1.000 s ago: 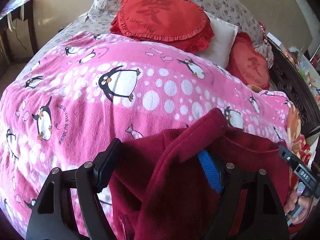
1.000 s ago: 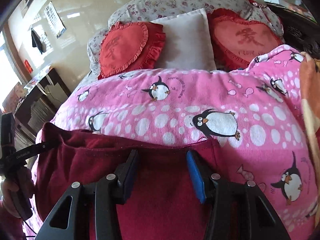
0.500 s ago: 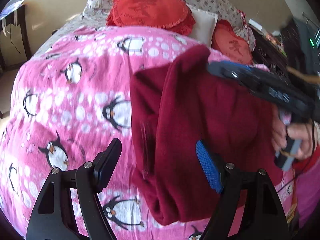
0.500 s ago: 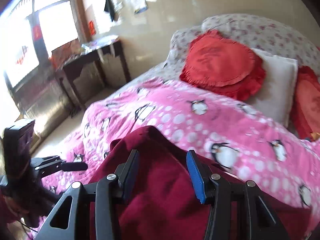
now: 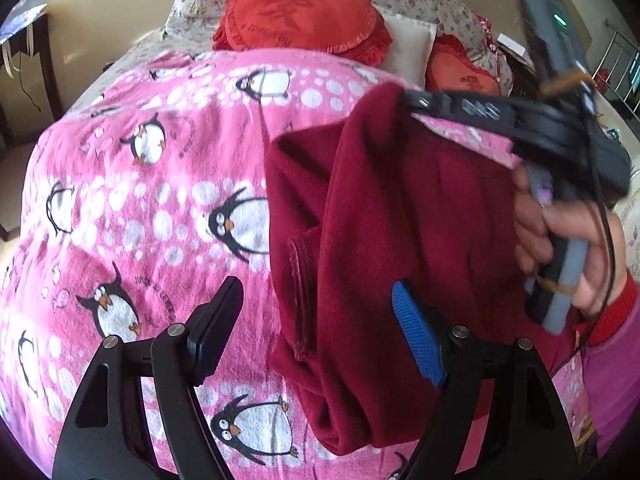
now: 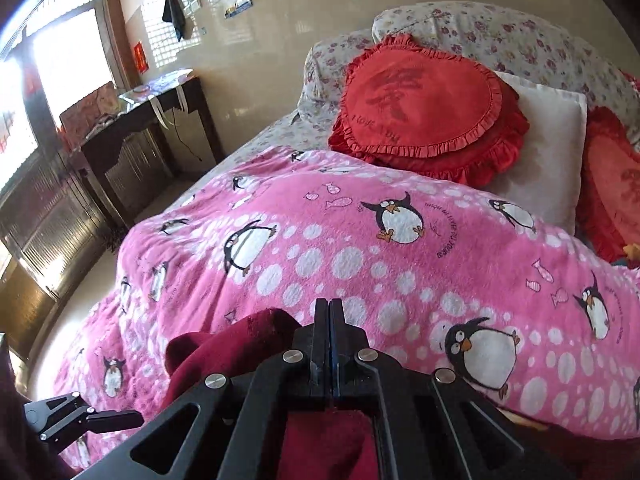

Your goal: Fold small clothes

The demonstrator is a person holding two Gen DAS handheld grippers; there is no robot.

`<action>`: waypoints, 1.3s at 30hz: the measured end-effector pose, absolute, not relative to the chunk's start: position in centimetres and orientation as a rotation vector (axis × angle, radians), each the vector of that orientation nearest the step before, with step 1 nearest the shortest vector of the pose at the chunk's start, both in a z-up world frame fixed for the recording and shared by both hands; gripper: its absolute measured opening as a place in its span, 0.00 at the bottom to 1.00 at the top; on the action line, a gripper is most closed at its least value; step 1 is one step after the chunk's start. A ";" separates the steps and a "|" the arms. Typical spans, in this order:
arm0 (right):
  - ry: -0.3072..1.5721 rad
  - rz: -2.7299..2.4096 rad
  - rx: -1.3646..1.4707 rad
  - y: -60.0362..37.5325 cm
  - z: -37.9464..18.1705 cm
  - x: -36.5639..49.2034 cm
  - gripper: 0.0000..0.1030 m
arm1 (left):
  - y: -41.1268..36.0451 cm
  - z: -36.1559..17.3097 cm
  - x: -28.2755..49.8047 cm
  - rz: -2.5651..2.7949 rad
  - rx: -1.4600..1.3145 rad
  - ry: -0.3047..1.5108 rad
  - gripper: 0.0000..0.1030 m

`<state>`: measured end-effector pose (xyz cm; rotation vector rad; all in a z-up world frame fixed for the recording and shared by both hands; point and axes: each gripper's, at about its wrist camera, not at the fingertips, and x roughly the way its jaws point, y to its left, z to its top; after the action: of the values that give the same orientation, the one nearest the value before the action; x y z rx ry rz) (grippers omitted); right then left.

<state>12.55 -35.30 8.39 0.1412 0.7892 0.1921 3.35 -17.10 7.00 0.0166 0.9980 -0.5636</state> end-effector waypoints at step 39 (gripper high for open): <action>0.801 -0.142 0.079 -46.3 9.1 -1.4 0.31 | -22.9 8.1 8.3 -0.521 0.006 0.916 0.75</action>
<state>-1.40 -46.27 9.14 0.0795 0.8006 -0.1417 8.29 -22.91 8.11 0.0060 0.9156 -0.5211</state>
